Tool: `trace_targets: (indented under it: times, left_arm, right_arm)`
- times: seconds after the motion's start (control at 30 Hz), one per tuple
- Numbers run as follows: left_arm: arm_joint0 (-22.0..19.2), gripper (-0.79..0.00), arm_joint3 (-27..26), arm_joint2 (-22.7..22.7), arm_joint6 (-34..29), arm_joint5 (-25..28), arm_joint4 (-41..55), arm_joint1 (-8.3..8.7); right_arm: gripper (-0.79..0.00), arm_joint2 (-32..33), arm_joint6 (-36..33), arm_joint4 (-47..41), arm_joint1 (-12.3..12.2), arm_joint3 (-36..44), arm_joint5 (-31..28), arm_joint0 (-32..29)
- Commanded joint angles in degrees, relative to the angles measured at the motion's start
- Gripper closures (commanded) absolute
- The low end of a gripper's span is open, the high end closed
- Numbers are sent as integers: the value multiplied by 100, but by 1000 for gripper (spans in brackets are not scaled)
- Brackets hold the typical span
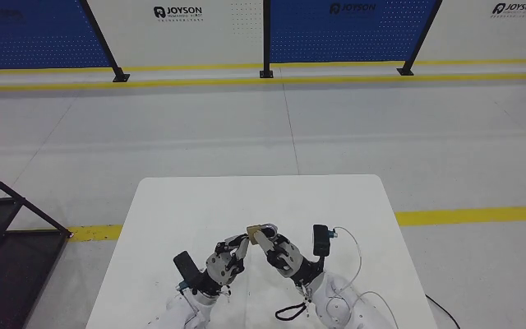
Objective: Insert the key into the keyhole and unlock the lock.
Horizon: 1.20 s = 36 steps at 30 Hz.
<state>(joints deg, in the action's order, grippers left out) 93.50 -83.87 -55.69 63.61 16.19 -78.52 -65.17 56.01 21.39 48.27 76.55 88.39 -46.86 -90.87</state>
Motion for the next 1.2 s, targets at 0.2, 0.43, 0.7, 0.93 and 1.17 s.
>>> trace_targets:
  times: [0.2, 0.43, 0.7, 0.93, 1.17]
  left_arm:
    - [-130, 0, 247, 116, 258, -963, -359, -108]
    - [-213, 0, 428, 201, 447, -1305, -432, -187]
    - [-60, -785, 332, 70, 176, -115, 102, -133]
    - [606, -785, -228, -827, -333, 1712, 577, 194]
    - [1467, -785, -859, -1949, -840, 2632, 1085, 462]
  right_arm:
    - [0, -3, -31, -22, -9, 19, 65, -5]
    - [0, -4, -61, -34, -17, 27, 112, -8]
    - [0, 80, 64, -49, -25, 28, 273, -19]
    - [0, 210, -247, -97, -45, -53, 725, 27]
    - [0, 83, -1396, -100, -53, -138, 1374, 169]
